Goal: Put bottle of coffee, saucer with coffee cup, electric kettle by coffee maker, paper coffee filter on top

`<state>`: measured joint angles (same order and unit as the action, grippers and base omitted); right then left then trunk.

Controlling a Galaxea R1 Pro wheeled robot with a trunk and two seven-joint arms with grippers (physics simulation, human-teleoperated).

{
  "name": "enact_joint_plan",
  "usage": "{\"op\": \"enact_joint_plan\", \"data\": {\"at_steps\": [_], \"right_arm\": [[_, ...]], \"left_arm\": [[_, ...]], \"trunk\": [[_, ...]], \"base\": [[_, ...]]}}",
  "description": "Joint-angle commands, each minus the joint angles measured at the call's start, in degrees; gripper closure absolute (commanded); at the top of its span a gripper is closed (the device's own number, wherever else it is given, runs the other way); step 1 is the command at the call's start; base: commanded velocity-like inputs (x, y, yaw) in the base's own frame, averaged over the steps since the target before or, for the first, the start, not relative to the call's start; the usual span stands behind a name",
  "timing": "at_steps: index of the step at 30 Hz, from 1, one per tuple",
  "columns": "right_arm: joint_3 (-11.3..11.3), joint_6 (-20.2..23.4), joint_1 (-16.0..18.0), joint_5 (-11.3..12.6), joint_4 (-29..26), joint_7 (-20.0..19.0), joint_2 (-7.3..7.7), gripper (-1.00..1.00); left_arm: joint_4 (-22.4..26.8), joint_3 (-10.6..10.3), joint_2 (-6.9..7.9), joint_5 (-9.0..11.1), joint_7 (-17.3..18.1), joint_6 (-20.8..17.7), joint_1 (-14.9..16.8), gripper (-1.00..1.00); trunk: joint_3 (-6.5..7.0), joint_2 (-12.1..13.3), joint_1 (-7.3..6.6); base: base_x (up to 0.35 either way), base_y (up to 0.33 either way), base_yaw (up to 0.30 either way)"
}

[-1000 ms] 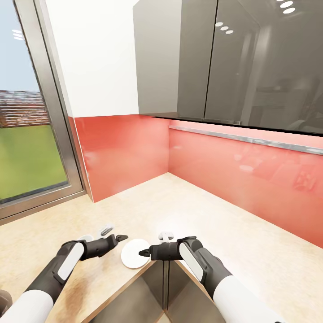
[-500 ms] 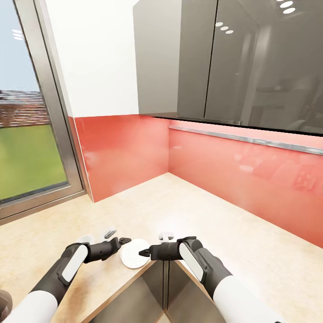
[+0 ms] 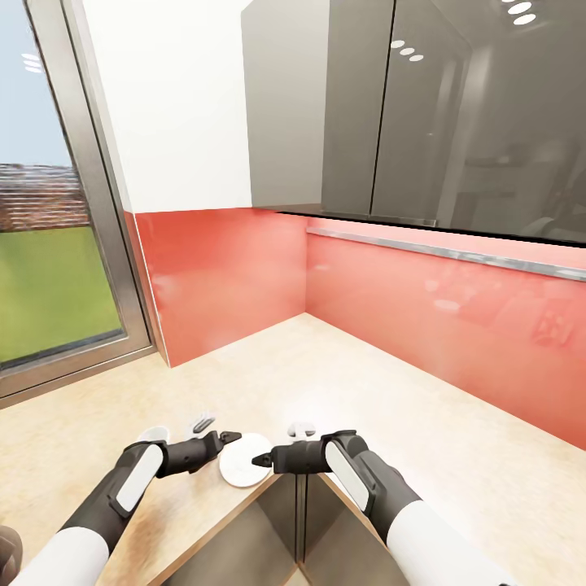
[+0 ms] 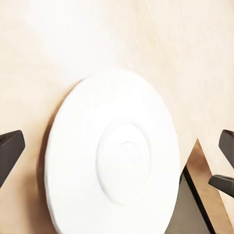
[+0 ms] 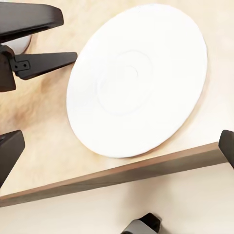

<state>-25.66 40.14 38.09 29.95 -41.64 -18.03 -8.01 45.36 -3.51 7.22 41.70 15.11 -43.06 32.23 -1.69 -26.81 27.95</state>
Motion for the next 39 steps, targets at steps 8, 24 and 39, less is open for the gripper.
{"op": "enact_joint_plan", "data": {"at_steps": [8, 24, 39], "right_arm": [[-0.01, 0.20, -0.03, -0.07, -0.02, -0.12, -0.02, -1.00], [-0.01, 0.20, -0.03, -0.07, -0.02, -0.10, -0.03, -1.00], [-0.01, 0.20, -0.03, -0.07, -0.02, -0.10, 0.01, -1.00]], "left_arm": [[-0.01, -0.02, -0.03, 0.04, 0.18, -0.09, 0.03, -1.00], [-1.50, 0.00, -1.93, 0.22, 0.18, -0.01, 0.03, -1.00], [-1.58, 0.00, -2.21, 2.47, 0.11, 0.06, 0.03, -1.00]], "trunk": [[-0.13, -0.12, 0.03], [-0.13, -0.12, 0.03], [-0.13, -0.12, 0.03]], "base": [[0.000, 0.000, 0.000], [0.000, 0.000, 0.000], [0.000, 0.000, 0.000]]}}
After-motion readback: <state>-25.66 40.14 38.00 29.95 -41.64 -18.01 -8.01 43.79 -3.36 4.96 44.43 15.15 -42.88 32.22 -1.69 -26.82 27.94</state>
